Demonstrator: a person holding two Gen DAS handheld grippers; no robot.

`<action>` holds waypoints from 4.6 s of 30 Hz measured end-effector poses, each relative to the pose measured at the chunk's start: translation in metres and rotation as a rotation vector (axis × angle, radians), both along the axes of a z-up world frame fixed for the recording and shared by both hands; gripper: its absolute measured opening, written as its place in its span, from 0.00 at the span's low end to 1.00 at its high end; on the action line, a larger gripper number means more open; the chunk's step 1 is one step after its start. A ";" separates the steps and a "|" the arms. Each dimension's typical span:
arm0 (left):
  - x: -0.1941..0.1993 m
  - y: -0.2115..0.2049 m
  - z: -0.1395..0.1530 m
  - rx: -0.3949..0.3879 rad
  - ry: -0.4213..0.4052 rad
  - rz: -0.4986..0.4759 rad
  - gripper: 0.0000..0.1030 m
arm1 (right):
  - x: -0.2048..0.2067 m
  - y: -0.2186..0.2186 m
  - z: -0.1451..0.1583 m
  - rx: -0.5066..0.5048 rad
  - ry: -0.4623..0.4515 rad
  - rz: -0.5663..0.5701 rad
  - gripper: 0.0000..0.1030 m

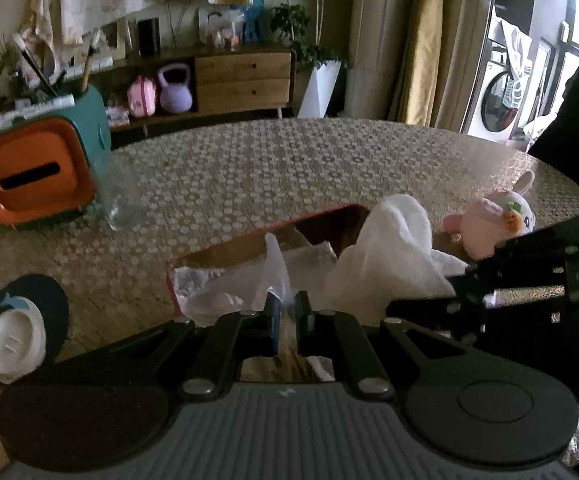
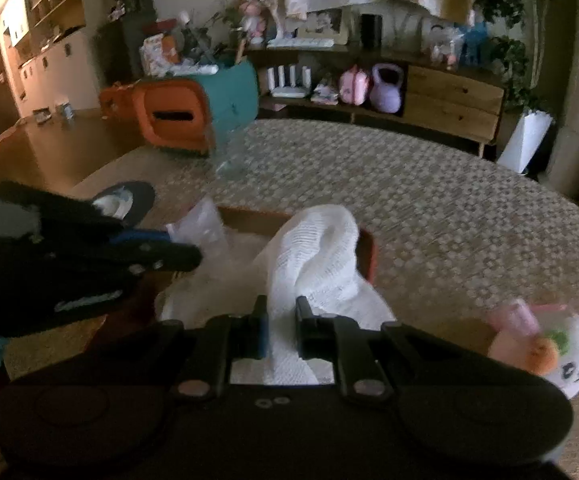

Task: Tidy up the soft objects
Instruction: 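Lower the plastic sheet into the red box with the left tool while the right tool lowers the cloth, then open both tools to release the plastic sheet and white cloth into the box, then move both open tools back over the table toward the packet and blue mask, then grasp the pink-and-white packet with the left tool while the right tool grasps the blue mask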

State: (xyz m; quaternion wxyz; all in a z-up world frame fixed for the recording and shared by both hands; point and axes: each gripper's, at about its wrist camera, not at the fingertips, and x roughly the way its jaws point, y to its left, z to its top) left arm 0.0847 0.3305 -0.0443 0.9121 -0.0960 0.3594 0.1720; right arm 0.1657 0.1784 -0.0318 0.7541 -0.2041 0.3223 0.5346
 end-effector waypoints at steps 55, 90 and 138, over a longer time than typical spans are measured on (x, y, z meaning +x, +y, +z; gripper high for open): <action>-0.031 -0.097 0.066 0.027 -0.114 -0.066 0.80 | -0.021 -0.135 0.067 0.189 -0.018 -0.104 0.77; 0.044 -0.216 0.016 -0.069 -0.133 -0.306 0.98 | 0.045 -0.371 0.029 0.137 -0.069 -0.466 0.88; 0.145 -0.163 -0.073 0.035 0.060 -0.072 0.51 | 0.152 -0.388 -0.063 0.039 0.049 -0.700 0.88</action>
